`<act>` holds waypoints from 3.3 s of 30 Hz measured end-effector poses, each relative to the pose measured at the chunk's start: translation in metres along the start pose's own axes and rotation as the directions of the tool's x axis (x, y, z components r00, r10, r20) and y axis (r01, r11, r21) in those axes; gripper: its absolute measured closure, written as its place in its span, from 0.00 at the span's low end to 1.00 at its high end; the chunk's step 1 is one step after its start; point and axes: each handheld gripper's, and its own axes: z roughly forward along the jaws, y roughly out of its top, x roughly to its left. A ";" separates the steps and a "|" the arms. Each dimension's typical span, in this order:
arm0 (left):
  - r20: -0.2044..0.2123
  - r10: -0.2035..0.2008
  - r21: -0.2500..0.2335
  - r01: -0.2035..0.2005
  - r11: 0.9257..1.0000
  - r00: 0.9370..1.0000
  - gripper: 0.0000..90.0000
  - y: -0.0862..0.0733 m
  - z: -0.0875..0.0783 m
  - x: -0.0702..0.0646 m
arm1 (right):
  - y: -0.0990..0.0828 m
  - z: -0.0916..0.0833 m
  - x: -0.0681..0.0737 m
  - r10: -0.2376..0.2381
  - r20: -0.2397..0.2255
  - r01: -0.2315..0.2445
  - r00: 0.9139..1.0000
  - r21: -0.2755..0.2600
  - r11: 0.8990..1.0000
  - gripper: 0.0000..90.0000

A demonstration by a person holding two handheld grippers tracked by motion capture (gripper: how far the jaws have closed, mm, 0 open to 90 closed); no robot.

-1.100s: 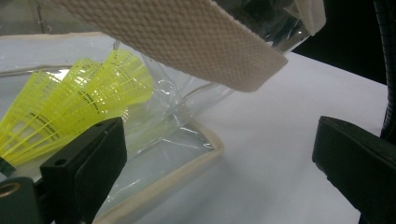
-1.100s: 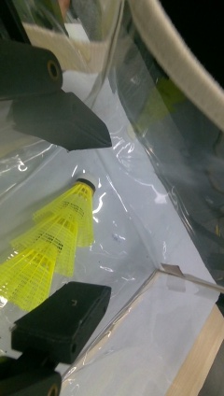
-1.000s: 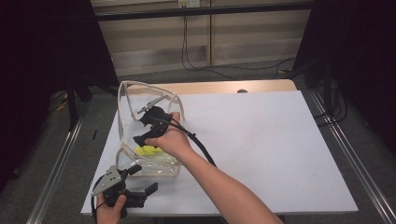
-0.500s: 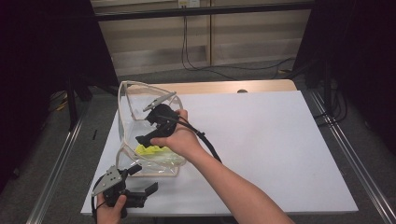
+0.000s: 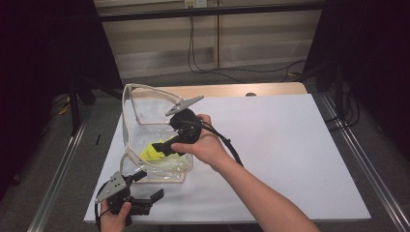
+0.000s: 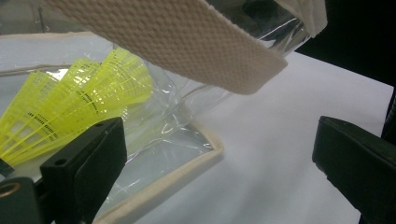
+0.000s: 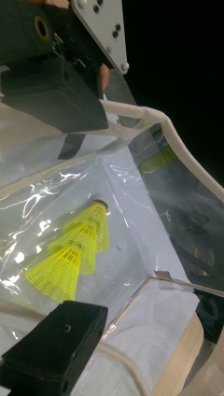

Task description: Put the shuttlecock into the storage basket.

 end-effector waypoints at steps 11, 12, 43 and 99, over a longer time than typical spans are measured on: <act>-0.003 -0.004 0.000 0.004 1.000 1.000 0.04 0.000 0.001 -0.001 | -0.016 -0.032 -0.012 0.009 -0.030 -0.011 0.999 -0.063 0.998 0.08; -0.002 -0.006 -0.002 0.006 1.000 1.000 0.04 0.000 0.001 -0.001 | -0.018 -0.034 -0.013 0.009 -0.031 -0.011 0.999 -0.065 0.998 0.08; -0.007 -0.006 0.003 0.006 1.000 1.000 0.04 0.000 0.002 -0.001 | -0.083 -0.079 -0.047 0.028 -0.025 -0.031 0.999 -0.122 0.992 0.03; -0.002 0.000 0.019 0.000 1.000 1.000 0.04 0.000 0.005 -0.003 | -0.217 -0.138 -0.093 0.129 0.151 -0.098 0.980 -0.200 0.975 0.04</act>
